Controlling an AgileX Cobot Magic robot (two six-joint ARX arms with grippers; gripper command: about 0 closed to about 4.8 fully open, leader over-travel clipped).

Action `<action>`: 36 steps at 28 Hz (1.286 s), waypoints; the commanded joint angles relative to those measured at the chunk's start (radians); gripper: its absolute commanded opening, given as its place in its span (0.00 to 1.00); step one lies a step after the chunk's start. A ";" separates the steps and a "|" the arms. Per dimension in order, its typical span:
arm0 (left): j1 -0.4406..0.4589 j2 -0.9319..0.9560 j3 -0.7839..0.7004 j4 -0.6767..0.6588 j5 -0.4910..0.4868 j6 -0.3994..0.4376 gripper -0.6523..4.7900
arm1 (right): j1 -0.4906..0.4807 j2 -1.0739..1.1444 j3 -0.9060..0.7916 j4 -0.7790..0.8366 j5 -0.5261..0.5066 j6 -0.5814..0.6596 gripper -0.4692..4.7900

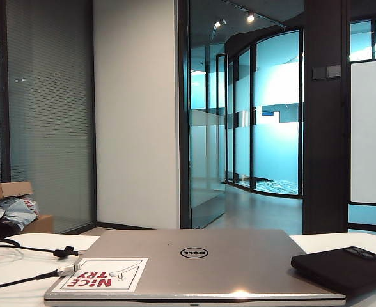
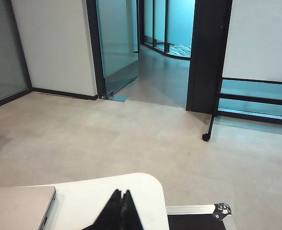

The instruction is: Pick up the charging cable and the phone, plug the charging cable into the charging port on the phone, and finally place them back on the table.

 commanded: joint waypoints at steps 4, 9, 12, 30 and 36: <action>0.002 0.001 0.000 0.027 0.000 -0.003 0.11 | 0.001 -0.002 -0.006 0.019 -0.002 0.001 0.08; 0.002 0.001 0.002 0.027 -0.001 -0.013 0.11 | 0.001 -0.002 0.005 0.048 -0.003 0.033 0.08; 0.002 0.001 0.026 0.041 -0.001 -0.134 0.11 | 0.001 -0.001 0.068 0.046 -0.002 0.087 0.08; 0.001 0.446 0.323 0.150 0.000 -0.105 0.11 | 0.031 0.534 0.586 -0.001 -0.228 0.087 0.08; -0.007 0.743 0.459 0.162 0.000 -0.082 0.11 | 0.245 0.587 0.609 -0.022 -0.241 0.080 0.08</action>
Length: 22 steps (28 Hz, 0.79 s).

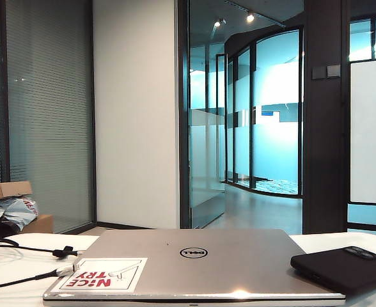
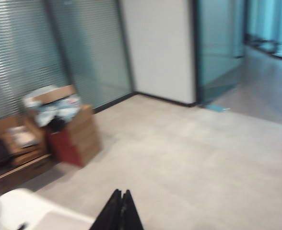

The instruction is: Pick up the charging cable and the phone, plug the charging cable into the charging port on the phone, and finally place them back on the table.

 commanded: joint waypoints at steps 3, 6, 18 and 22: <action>-0.040 0.145 0.077 0.018 0.000 0.034 0.11 | 0.202 0.005 0.006 -0.052 0.027 -0.008 0.08; -0.127 0.198 0.082 0.013 0.000 0.100 0.11 | 0.337 0.003 0.006 -0.127 0.042 -0.068 0.08; -0.261 0.233 0.079 -0.208 0.001 0.518 0.11 | 0.528 0.002 0.006 -0.294 0.041 -0.192 0.08; -0.261 0.234 0.058 -0.256 0.001 0.661 0.25 | 0.526 0.003 0.006 -0.294 0.045 -0.192 0.08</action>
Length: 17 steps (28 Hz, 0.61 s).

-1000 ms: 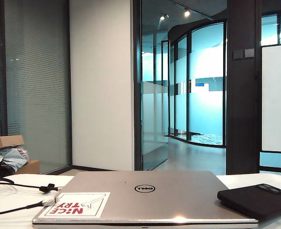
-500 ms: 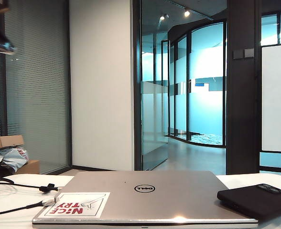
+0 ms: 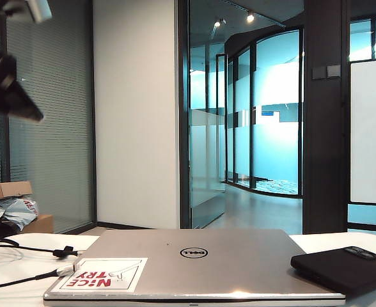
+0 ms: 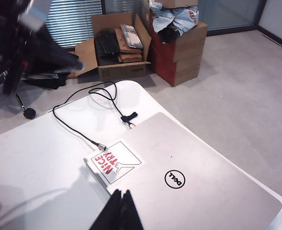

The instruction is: Pick up the charging cable and the phone, plug the charging cable into the charging port on the phone, and finally place them back on the table.

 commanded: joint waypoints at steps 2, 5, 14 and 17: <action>0.001 -0.001 -0.032 -0.012 0.002 0.140 0.65 | 0.000 -0.001 0.005 0.018 0.006 -0.005 0.08; 0.002 -0.001 -0.057 -0.013 0.002 0.228 1.00 | 0.000 -0.001 0.005 0.017 0.006 -0.005 0.08; 0.002 0.005 -0.132 -0.015 0.002 0.391 1.00 | 0.000 -0.001 0.005 0.018 0.006 -0.005 0.08; 0.002 0.026 -0.134 -0.015 0.002 0.392 1.00 | 0.000 -0.001 0.005 0.018 0.006 -0.005 0.08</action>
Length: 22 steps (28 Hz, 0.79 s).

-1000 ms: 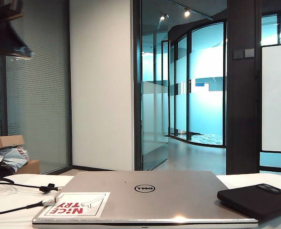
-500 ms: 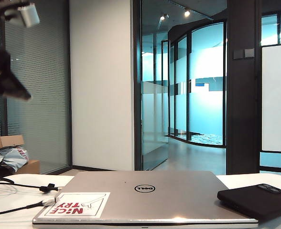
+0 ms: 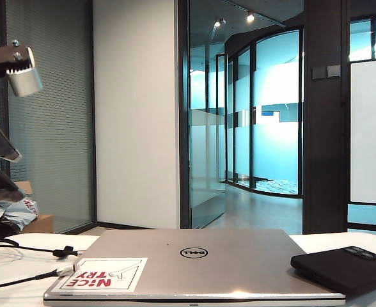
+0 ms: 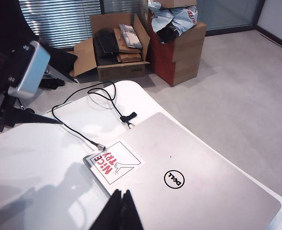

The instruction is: Pick up the charging cable and the phone, plug the charging cable into the charging port on the phone, and finally place them back on the table.

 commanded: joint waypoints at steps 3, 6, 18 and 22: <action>0.002 0.058 0.000 0.012 0.002 0.045 1.00 | 0.000 -0.002 0.005 0.018 0.002 -0.004 0.08; 0.002 0.114 0.000 0.022 0.001 0.060 1.00 | 0.000 -0.002 0.005 0.018 0.002 -0.004 0.08; 0.002 0.286 0.003 0.195 0.001 0.086 1.00 | 0.000 -0.002 0.005 0.017 0.002 -0.003 0.08; 0.003 0.317 0.004 0.219 0.001 0.123 1.00 | 0.000 -0.002 0.005 0.017 0.002 -0.003 0.08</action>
